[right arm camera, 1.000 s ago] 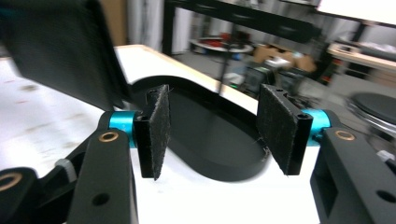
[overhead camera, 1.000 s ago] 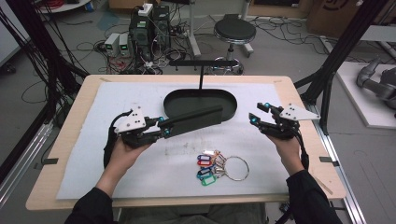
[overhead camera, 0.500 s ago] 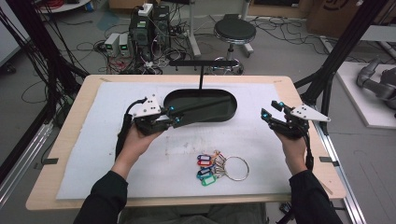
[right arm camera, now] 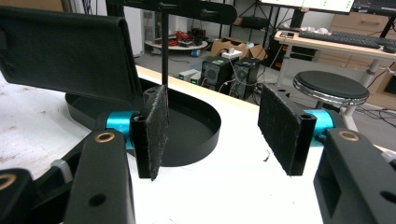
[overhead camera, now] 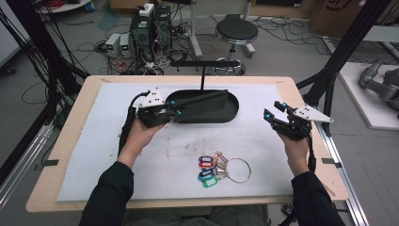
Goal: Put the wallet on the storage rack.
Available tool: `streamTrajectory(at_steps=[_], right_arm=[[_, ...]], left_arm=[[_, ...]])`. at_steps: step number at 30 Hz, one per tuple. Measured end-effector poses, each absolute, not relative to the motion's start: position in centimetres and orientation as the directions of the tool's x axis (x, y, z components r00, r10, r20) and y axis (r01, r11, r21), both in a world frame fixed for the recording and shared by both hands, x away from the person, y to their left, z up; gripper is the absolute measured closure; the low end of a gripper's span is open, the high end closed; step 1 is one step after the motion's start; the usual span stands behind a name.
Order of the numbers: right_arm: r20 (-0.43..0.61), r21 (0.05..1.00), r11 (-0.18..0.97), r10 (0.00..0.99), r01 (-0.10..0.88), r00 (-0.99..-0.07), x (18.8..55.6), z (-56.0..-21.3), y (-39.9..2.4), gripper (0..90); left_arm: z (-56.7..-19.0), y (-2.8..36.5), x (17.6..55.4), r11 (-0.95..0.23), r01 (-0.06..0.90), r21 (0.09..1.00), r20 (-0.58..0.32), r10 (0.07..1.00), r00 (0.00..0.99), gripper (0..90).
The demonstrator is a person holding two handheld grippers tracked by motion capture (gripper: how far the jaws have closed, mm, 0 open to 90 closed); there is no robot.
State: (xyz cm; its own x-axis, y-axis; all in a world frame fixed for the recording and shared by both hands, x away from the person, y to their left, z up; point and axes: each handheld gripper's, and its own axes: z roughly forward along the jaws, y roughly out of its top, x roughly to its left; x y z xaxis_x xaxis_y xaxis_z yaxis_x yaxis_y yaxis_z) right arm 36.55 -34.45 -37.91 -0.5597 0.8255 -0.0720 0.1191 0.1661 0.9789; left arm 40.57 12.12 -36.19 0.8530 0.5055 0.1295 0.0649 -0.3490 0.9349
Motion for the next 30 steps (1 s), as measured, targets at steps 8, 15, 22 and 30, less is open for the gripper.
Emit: streamTrajectory(at_steps=[8,15,22,30], right_arm=[[-0.071,0.979,0.165,0.827,0.119,-0.558,36.6,-37.9,-34.5,43.7],[-0.065,0.981,0.155,0.830,0.118,-0.554,36.6,-38.0,-34.7,43.8],[-0.063,0.981,0.153,0.831,0.119,-0.553,36.7,-38.0,-34.8,43.8],[-0.062,0.981,0.152,0.830,0.119,-0.555,36.7,-38.0,-34.7,43.8]], left_arm=[[-36.6,11.5,41.8,-0.362,0.063,0.930,0.138,0.504,0.853,74.0],[-37.5,11.5,42.8,-0.367,0.076,0.927,0.136,0.518,0.844,74.0],[-38.6,11.1,43.8,-0.363,0.076,0.929,0.138,0.528,0.838,74.0],[-39.8,10.5,45.0,-0.367,0.089,0.926,0.137,0.547,0.826,74.0]])
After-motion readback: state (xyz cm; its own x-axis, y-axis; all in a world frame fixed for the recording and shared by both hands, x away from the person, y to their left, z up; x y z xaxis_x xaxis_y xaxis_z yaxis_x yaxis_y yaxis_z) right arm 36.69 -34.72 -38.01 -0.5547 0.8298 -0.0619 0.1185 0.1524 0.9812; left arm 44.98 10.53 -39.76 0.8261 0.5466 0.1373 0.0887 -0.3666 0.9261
